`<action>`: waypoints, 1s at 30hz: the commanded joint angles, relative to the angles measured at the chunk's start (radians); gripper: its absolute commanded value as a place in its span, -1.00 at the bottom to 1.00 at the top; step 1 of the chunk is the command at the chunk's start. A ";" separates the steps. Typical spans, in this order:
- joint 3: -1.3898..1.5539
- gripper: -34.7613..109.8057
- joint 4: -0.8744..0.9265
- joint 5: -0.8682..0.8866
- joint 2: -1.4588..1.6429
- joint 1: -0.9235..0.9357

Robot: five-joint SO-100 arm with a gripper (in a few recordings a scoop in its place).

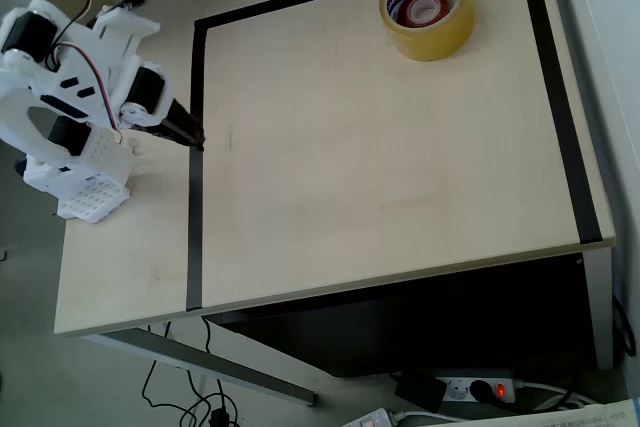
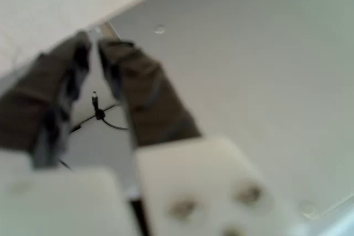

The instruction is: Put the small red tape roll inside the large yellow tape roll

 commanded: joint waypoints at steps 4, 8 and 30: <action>0.569 -0.52 -0.218 -0.002 0.379 -0.041; 0.761 -0.52 -0.305 -0.002 0.509 -0.141; 1.431 -0.52 -0.222 0.023 1.397 -0.391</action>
